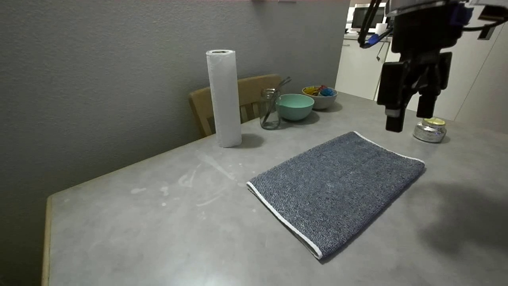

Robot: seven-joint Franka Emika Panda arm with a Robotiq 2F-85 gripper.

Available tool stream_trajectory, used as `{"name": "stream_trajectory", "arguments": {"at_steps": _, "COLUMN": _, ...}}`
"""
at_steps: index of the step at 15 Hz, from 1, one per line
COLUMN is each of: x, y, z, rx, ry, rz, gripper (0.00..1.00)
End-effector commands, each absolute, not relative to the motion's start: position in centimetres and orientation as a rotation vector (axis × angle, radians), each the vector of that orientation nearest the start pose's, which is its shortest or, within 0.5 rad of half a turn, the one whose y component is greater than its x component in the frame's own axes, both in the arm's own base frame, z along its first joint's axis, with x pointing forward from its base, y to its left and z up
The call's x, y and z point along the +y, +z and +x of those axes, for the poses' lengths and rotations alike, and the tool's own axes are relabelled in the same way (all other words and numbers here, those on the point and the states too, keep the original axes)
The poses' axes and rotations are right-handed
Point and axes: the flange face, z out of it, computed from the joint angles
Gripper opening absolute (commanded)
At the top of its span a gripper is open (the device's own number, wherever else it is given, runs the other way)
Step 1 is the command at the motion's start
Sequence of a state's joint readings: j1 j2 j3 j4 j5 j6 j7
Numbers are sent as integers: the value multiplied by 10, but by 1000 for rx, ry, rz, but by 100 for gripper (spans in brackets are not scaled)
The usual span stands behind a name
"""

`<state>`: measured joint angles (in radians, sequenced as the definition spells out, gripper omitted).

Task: Fold the grey towel

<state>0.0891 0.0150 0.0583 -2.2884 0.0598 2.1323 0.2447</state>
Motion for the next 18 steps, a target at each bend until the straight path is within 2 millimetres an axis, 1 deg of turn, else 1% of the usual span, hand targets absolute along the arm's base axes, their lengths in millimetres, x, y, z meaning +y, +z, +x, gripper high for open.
{"name": "stream_trajectory", "arguments": {"at_steps": 1, "x": 77, "y": 329, "z": 494, "rx": 219, "ry": 287, "rz": -3108, "gripper": 100}}
{"name": "stream_trajectory", "arguments": {"at_steps": 3, "x": 75, "y": 327, "z": 497, "rx": 232, "ry": 291, "rz": -3106, "gripper": 100}}
{"name": "stream_trajectory", "arguments": {"at_steps": 5, "x": 91, "y": 322, "z": 509, "rx": 409, "ry": 303, "rz": -3111, "gripper": 100}}
{"name": "stream_trajectory", "arguments": {"at_steps": 6, "x": 104, "y": 317, "z": 518, "rx": 465, "ry": 291, "rz": -3123, "gripper": 100}}
{"name": "stream_trajectory", "arguments": {"at_steps": 7, "x": 121, "y": 310, "z": 529, "rx": 481, "ry": 293, "rz": -3110, "gripper": 100}}
{"name": "stream_trajectory", "arguments": {"at_steps": 8, "x": 143, "y": 299, "z": 543, "rx": 486, "ry": 296, "rz": -3110, "gripper": 100}}
{"name": "stream_trajectory", "arguments": {"at_steps": 9, "x": 157, "y": 292, "z": 551, "rx": 488, "ry": 309, "rz": -3124, "gripper": 100}}
{"name": "stream_trajectory", "arguments": {"at_steps": 10, "x": 131, "y": 316, "z": 524, "rx": 470, "ry": 282, "rz": -3109, "gripper": 100}}
{"name": "stream_trajectory", "arguments": {"at_steps": 11, "x": 148, "y": 308, "z": 532, "rx": 476, "ry": 289, "rz": -3113, "gripper": 100}}
{"name": "stream_trajectory", "arguments": {"at_steps": 12, "x": 159, "y": 299, "z": 539, "rx": 476, "ry": 300, "rz": -3116, "gripper": 100}}
{"name": "stream_trajectory", "arguments": {"at_steps": 13, "x": 164, "y": 292, "z": 544, "rx": 476, "ry": 311, "rz": -3117, "gripper": 100}}
{"name": "stream_trajectory", "arguments": {"at_steps": 14, "x": 164, "y": 288, "z": 546, "rx": 478, "ry": 317, "rz": -3117, "gripper": 100}}
{"name": "stream_trajectory", "arguments": {"at_steps": 15, "x": 164, "y": 287, "z": 545, "rx": 503, "ry": 329, "rz": -3132, "gripper": 100}}
{"name": "stream_trajectory", "arguments": {"at_steps": 16, "x": 167, "y": 282, "z": 548, "rx": 504, "ry": 327, "rz": -3138, "gripper": 100}}
{"name": "stream_trajectory", "arguments": {"at_steps": 17, "x": 174, "y": 274, "z": 554, "rx": 497, "ry": 342, "rz": -3149, "gripper": 100}}
{"name": "stream_trajectory", "arguments": {"at_steps": 18, "x": 182, "y": 263, "z": 561, "rx": 445, "ry": 350, "rz": -3148, "gripper": 100}}
